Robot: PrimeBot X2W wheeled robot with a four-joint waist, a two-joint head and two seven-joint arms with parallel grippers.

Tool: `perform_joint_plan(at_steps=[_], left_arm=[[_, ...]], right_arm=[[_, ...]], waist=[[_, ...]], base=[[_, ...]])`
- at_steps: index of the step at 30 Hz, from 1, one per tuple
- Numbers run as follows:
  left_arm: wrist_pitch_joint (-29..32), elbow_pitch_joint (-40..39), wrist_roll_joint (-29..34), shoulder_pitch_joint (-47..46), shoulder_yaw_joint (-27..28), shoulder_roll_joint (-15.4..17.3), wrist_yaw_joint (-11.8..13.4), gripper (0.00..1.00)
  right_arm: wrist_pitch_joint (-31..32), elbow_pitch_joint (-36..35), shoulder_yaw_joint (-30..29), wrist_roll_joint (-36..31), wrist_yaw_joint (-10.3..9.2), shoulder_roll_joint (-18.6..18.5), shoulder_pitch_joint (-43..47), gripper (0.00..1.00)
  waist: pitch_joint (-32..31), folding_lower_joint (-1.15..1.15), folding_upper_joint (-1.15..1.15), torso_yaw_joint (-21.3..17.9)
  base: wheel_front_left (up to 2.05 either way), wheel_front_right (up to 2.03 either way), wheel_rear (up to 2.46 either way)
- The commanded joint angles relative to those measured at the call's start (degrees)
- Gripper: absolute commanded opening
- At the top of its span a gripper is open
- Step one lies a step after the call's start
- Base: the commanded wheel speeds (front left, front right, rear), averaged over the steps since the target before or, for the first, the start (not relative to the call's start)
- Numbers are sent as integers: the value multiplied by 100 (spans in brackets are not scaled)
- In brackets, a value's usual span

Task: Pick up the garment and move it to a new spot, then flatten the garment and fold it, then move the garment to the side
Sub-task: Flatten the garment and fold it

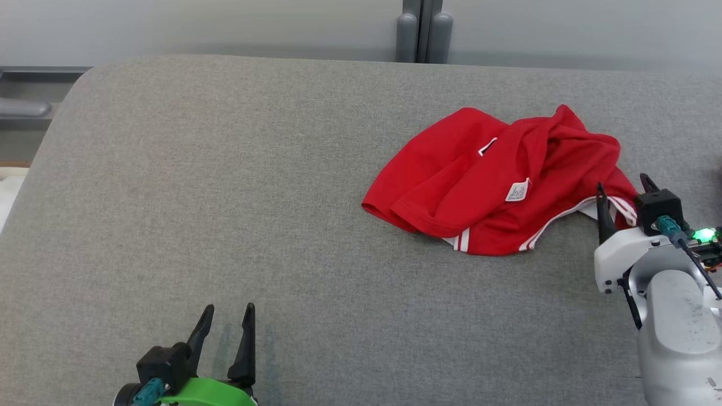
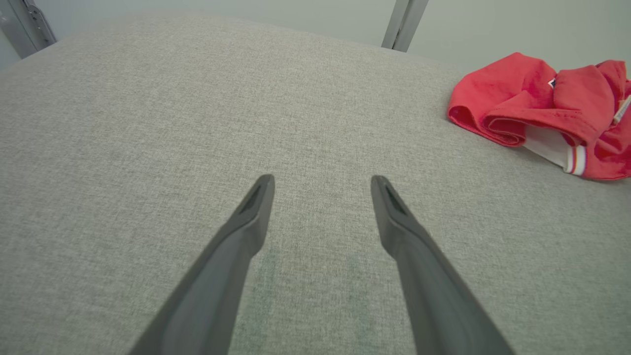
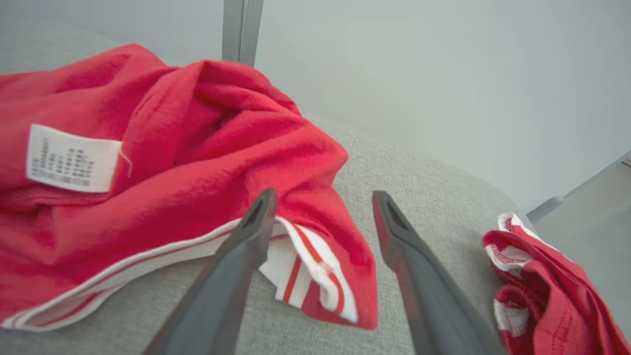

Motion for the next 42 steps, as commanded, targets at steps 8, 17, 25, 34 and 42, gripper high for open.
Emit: perform_joint_plan(at_steps=[8, 17, 25, 34, 42], left_arm=[[-1, -2, 21, 48, 23, -20, 14, 100], [0, -25, -63, -147, -115, -17, 14, 100], [-1, 36, -151, -218, -116, 28, 14, 100], [0, 72, -138, -168, -32, -4, 14, 100], [-1, 68, -37, -50, -130, -96, 14, 100]], right_arm=[[-1, -825, 1263, 877, -11, 192, 693, 100], [-1, -464, 3042, 1919, -11, 186, 741, 100], [69, 709, 3109, 1889, -11, 182, 347, 72], [-4, 266, 2661, 1752, -11, 181, 3, 0], [-10, -1459, 2569, 1336, -11, -133, -921, 0]], waist=[[-53, 0, 0, -44], [147, 0, 0, 95], [296, 0, 0, 320], [202, 0, 0, 275], [-197, 0, 0, 232]], base=[[0, 0, 0], [0, 0, 0], [0, 0, 0], [0, 0, 0], [0, 0, 0]])
